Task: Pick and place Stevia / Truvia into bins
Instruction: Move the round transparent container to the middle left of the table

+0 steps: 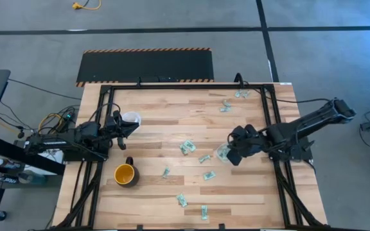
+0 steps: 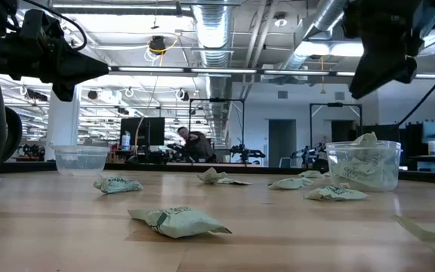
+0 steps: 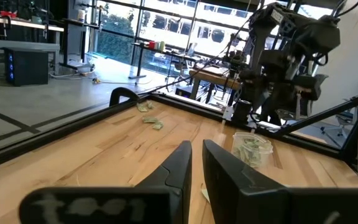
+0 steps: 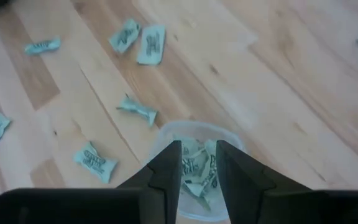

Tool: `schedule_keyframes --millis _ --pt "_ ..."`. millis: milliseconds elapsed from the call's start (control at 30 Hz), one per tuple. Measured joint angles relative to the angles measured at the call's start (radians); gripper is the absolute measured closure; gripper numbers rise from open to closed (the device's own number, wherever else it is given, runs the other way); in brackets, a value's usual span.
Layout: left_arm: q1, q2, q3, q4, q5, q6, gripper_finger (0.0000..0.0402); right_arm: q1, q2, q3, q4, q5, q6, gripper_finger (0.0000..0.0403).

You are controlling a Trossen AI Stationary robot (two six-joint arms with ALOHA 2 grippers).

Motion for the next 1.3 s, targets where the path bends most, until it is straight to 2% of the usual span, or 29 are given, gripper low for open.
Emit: schedule_keyframes --millis 233,533,833,1033,1200,1300 --pt "0.0 0.0 0.0 0.0 0.0 0.084 0.0375 0.027 -0.02 0.0 -0.028 0.087 0.001 0.031" --pt "0.0 0.0 0.0 0.0 0.0 0.094 0.0375 0.032 -0.019 0.0 -0.028 0.094 0.01 0.031" --pt "0.0 0.0 -0.001 0.009 -0.002 0.101 0.0375 0.031 -0.019 0.0 -0.028 0.144 0.009 0.031" --pt "0.0 0.0 -0.003 0.077 -0.01 -0.022 0.0375 0.033 -0.019 0.0 -0.025 0.171 0.004 0.031" --pt "0.0 0.0 0.0 0.27 -0.013 -0.097 0.0375 0.053 -0.022 0.0 -0.022 0.271 -0.038 0.031" --pt "0.0 0.0 0.065 0.259 -0.018 -0.115 0.0375 0.069 -0.024 -0.004 -0.012 0.319 -0.044 0.031"
